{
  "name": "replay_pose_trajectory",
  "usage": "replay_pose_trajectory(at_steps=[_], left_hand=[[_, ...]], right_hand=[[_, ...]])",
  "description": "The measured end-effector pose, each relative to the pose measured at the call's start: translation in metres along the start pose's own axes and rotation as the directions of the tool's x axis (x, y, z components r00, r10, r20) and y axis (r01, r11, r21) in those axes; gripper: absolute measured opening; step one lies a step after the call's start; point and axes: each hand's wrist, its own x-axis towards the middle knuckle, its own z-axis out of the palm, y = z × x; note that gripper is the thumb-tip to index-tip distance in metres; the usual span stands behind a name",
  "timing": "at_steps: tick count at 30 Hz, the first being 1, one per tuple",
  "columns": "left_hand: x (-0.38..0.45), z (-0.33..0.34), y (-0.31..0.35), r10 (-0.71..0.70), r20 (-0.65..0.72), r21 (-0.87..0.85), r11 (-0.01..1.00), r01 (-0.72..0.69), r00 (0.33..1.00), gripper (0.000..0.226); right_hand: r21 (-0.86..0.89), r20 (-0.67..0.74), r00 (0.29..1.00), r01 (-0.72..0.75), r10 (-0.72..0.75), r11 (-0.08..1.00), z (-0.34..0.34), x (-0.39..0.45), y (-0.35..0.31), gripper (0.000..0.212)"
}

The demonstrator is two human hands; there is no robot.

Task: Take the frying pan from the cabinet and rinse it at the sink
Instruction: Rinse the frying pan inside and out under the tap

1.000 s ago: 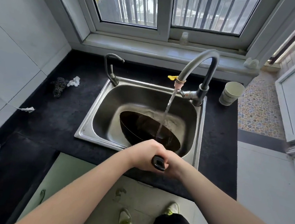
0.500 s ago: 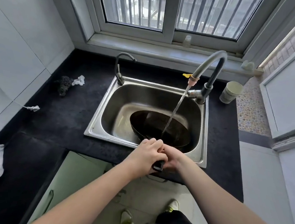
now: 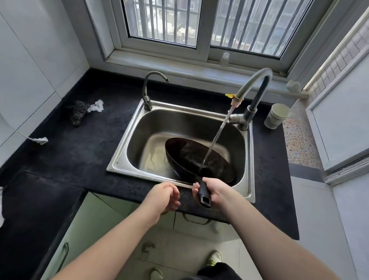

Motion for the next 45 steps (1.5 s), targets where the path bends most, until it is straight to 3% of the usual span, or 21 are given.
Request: replay_pose_trajectory(at_steps=[2, 7, 13, 18, 22, 26, 29, 35, 40, 43, 45], left_hand=[[-0.003, 0.003, 0.001, -0.133, 0.041, -0.105, 0.985, 0.136, 0.990, 0.026], [0.001, 0.004, -0.005, -0.226, 0.107, -0.153, 0.959, 0.240, 0.968, 0.022], [0.017, 0.011, -0.005, -0.268, 0.157, -0.186, 0.937, 0.295, 0.950, 0.028], [0.034, 0.025, -0.002, -0.307, 0.233, -0.155, 0.925, 0.347, 0.923, 0.044], [0.037, 0.039, 0.005, -0.328, 0.302, -0.092, 0.925, 0.369, 0.895, 0.043], [0.042, 0.049, -0.003, -0.358, 0.374, 0.083, 0.932, 0.354, 0.855, 0.036], [0.036, 0.051, -0.006, -0.416, 0.398, 0.144, 0.909, 0.392, 0.818, 0.045], [0.049, 0.050, -0.023, -0.402, 0.461, 0.090, 0.908, 0.409, 0.791, 0.057], [0.047, 0.044, -0.023, -0.389, 0.578, 0.088, 0.903, 0.420, 0.717, 0.058], [0.051, 0.046, -0.027, -0.339, 0.626, 0.024, 0.909, 0.417, 0.702, 0.060], [0.054, 0.049, -0.031, -0.319, 0.637, 0.010, 0.914, 0.407, 0.702, 0.063]], right_hand=[[-0.003, 0.035, 0.999, -0.002, 0.002, 1.000, 0.002, -0.004, 0.002, 0.030], [-0.055, 0.123, 0.992, -0.020, 0.027, 0.998, -0.002, -0.017, 0.010, 0.027], [-0.034, 0.100, 0.995, -0.004, 0.008, 0.999, -0.009, -0.028, 0.025, 0.025], [-0.115, 0.101, 0.995, 0.000, 0.012, 0.993, -0.006, -0.036, 0.038, 0.026], [-0.219, 0.042, 0.995, 0.094, -0.087, 0.971, -0.004, -0.042, 0.048, 0.028], [-0.375, -0.047, 0.974, 0.187, -0.220, 0.908, -0.002, -0.035, 0.060, 0.013], [-0.464, -0.096, 0.949, 0.225, -0.301, 0.857, -0.002, -0.031, 0.065, 0.019], [-0.604, -0.166, 0.915, 0.200, -0.367, 0.772, 0.004, -0.023, 0.064, 0.012], [-0.705, -0.179, 0.898, 0.167, -0.401, 0.689, 0.005, -0.022, 0.066, 0.020], [-0.808, -0.159, 0.876, 0.151, -0.456, 0.570, -0.001, -0.024, 0.069, 0.035], [-0.846, -0.131, 0.859, 0.164, -0.495, 0.508, -0.005, -0.029, 0.070, 0.025]])
